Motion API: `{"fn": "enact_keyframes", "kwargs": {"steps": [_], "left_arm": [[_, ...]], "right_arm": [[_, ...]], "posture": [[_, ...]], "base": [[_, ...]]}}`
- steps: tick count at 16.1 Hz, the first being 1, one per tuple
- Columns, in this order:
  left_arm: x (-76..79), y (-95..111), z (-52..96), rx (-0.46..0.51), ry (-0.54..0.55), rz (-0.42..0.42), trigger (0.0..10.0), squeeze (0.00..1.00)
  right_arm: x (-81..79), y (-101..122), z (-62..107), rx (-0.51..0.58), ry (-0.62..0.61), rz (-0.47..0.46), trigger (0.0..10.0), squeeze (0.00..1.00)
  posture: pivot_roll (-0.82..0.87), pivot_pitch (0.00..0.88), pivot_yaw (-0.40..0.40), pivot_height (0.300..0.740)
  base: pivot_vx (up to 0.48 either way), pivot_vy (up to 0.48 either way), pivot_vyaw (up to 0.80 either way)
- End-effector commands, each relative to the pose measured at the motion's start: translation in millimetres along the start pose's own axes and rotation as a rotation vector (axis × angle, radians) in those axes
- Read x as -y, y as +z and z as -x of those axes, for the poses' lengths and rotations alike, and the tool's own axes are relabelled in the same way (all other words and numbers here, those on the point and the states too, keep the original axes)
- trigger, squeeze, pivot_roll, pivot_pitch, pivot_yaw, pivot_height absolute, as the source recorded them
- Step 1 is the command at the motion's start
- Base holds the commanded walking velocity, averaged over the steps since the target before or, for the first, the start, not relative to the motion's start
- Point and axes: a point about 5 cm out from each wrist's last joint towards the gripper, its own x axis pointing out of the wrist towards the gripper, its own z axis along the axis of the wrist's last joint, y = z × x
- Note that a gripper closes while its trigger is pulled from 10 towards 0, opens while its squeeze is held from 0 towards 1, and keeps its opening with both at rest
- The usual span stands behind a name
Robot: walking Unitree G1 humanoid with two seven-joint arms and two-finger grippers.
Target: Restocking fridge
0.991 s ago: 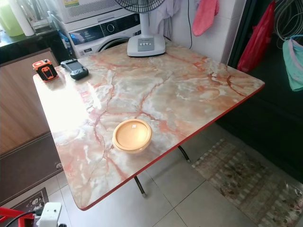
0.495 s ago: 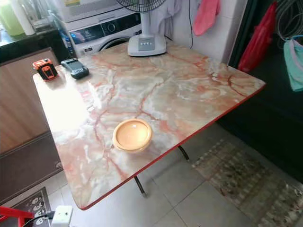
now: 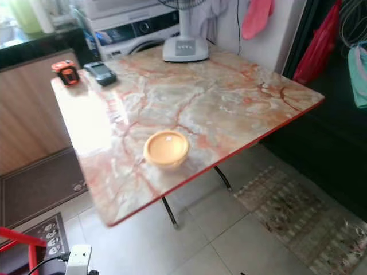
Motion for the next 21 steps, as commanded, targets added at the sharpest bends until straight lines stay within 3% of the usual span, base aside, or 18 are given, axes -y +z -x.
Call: {"fn": "enact_keyframes", "kwargs": {"steps": [1,9,13,15,21], "left_arm": [[-5.9,-5,0.5,-0.02,0.02,0.013,10.0,0.0],[-9.8,-4,0.5,-0.015,0.03,0.023,10.0,0.0],[-10.3,-8,0.9,-0.027,0.019,0.012,10.0,0.0],[-9.1,-8,0.8,-0.032,0.007,0.003,10.0,0.0],[-29.4,-11,1.9,-0.037,0.016,0.011,10.0,0.0]], "right_arm": [[-5.2,-10,1.4,-0.031,0.019,0.003,10.0,0.0],[-4.3,-8,1.2,-0.022,0.021,0.012,10.0,0.0],[-2.0,-8,1.5,-0.027,0.012,0.008,10.0,0.0],[-1.8,-9,1.6,-0.031,0.013,0.008,10.0,0.0],[-3.5,-9,1.4,-0.038,0.025,0.025,10.0,0.0]], "posture": [[-0.08,0.0,0.082,0.74],[-0.08,0.0,0.072,0.74],[-0.09,0.0,0.077,0.74],[-0.09,0.0,0.078,0.74],[-0.08,0.0,0.077,0.74]], "base": [[-0.289,0.0,0.0],[-0.287,0.0,0.0],[0.0,0.0,0.0],[0.0,0.0,-0.65],[0.0,0.0,-0.8]]}}
